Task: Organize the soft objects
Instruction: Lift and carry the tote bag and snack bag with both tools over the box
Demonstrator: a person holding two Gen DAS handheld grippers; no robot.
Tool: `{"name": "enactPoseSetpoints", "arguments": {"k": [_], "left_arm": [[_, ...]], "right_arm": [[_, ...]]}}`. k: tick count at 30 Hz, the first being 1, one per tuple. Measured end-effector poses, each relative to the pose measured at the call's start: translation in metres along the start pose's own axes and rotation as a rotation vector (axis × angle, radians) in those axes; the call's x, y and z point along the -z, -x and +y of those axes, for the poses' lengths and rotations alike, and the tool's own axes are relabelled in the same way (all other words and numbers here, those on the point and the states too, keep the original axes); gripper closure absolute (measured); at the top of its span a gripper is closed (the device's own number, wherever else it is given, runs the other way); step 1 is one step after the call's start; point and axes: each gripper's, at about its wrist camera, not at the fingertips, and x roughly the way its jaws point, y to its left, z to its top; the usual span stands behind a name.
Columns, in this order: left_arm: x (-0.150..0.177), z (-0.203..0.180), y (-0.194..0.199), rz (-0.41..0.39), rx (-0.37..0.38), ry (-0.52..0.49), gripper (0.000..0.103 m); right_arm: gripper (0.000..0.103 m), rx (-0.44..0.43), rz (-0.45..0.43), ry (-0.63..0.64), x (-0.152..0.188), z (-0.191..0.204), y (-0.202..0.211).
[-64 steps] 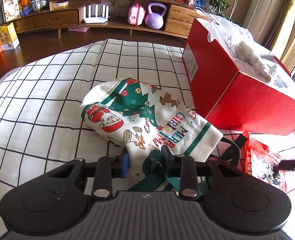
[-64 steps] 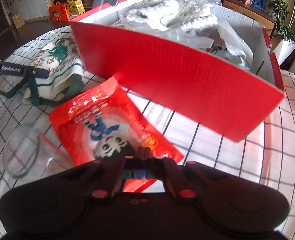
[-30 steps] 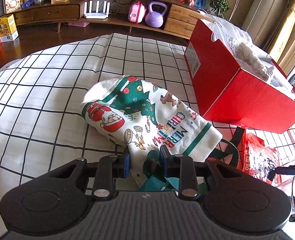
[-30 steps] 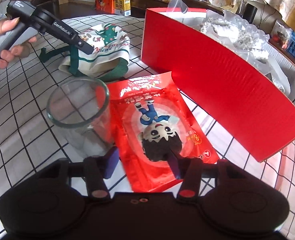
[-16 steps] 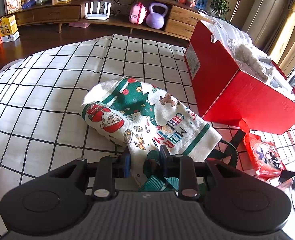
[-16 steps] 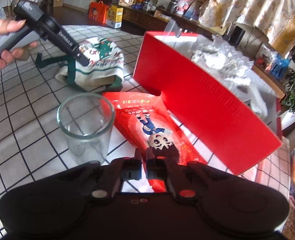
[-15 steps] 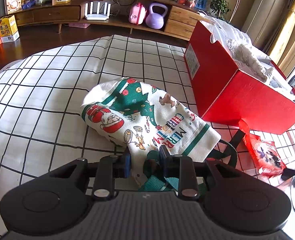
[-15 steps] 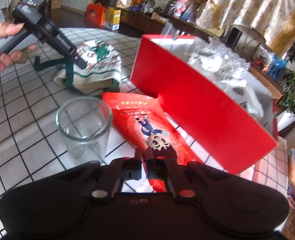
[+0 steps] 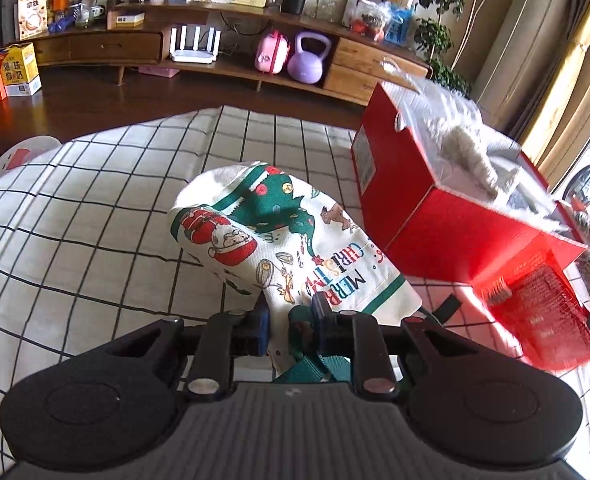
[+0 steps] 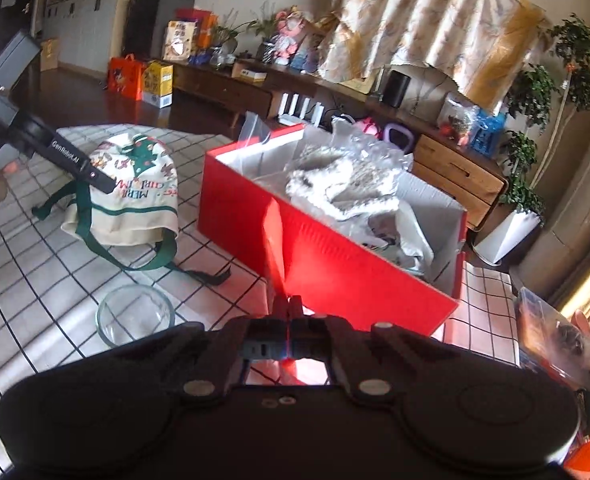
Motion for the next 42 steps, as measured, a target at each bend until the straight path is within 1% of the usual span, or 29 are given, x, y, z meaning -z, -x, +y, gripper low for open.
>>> {"name": "enactPoseSetpoints", "arguments": {"k": [6, 12, 15, 24, 27, 34, 39, 42], "left_arm": [[-0.007, -0.004, 0.025, -0.033, 0.028, -0.005, 0.083], [-0.012, -0.012, 0.054, -0.064, 0.067, -0.020, 0.083], [-0.017, -0.017, 0.066, -0.073, 0.087, -0.029, 0.083], [-0.046, -0.043, 0.098, -0.135, 0.157, -0.080, 0.085], [-0.061, -0.053, 0.102, -0.148, 0.182, -0.079, 0.086], [-0.104, -0.086, 0.107, -0.202, 0.232, -0.122, 0.086], [-0.135, -0.116, 0.093, -0.217, 0.269, -0.147, 0.086], [-0.147, -0.135, 0.077, -0.216, 0.286, -0.178, 0.086]], "right_arm": [[0.103, 0.035, -0.025, -0.022, -0.004, -0.001, 0.024], [0.103, 0.082, -0.039, -0.009, -0.011, 0.000, 0.046], [0.103, 0.091, -0.048, -0.010, -0.016, 0.000, 0.057], [0.103, 0.116, -0.074, -0.034, -0.037, -0.011, 0.079], [0.103, 0.134, -0.089, -0.046, -0.047, -0.019, 0.082], [0.103, 0.191, -0.148, -0.052, -0.079, -0.044, 0.084], [0.103, 0.218, -0.182, -0.057, -0.099, -0.062, 0.071], [0.103, 0.229, -0.183, -0.059, -0.107, -0.072, 0.053]]}}
